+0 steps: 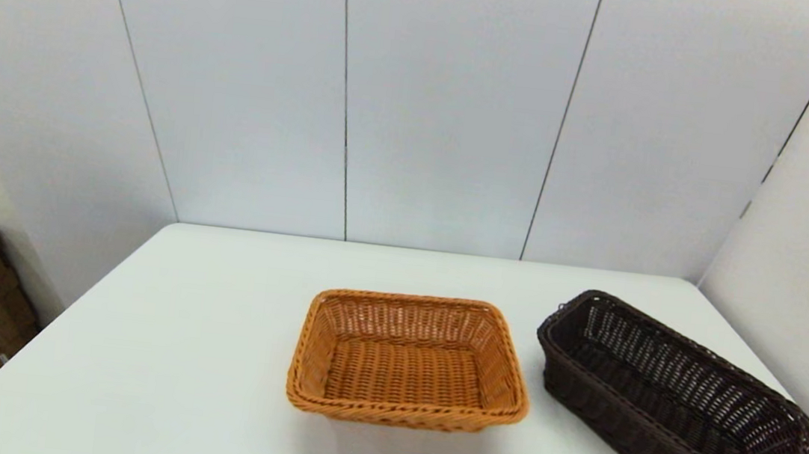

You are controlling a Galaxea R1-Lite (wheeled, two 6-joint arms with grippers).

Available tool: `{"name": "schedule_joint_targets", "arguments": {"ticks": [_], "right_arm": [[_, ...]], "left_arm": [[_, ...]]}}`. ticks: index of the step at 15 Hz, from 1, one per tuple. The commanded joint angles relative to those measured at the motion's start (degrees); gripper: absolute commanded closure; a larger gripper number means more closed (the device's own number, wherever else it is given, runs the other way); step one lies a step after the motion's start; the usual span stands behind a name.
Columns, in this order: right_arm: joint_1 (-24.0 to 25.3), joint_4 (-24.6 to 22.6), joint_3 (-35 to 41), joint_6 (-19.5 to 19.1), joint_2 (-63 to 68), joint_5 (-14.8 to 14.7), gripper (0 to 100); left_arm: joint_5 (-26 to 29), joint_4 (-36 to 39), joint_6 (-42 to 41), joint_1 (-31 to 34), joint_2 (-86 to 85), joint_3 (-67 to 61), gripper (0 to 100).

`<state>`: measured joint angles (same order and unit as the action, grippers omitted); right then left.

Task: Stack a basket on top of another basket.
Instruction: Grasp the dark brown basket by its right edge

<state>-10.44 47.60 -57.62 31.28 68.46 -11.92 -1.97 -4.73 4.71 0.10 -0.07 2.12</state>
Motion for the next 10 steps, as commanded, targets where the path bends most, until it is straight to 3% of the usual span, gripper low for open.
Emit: {"name": "schedule_joint_targets", "arguments": {"ticks": [1, 3, 10], "right_arm": [[-0.3, 1.5, -0.2, 14.2, 15.5, -0.3, 0], [-0.1, 1.2, -0.2, 16.4, 18.8, 1.3, 0], [-1.4, -0.9, 0.5, 17.1, 25.7, 16.1, 0]], "left_arm": [[0.0, 0.0, 0.0, 0.0, 0.0, 0.0, 0], [0.0, 0.0, 0.0, 0.0, 0.0, 0.0, 0], [0.0, 0.0, 0.0, 0.0, 0.0, 0.0, 0]]}}
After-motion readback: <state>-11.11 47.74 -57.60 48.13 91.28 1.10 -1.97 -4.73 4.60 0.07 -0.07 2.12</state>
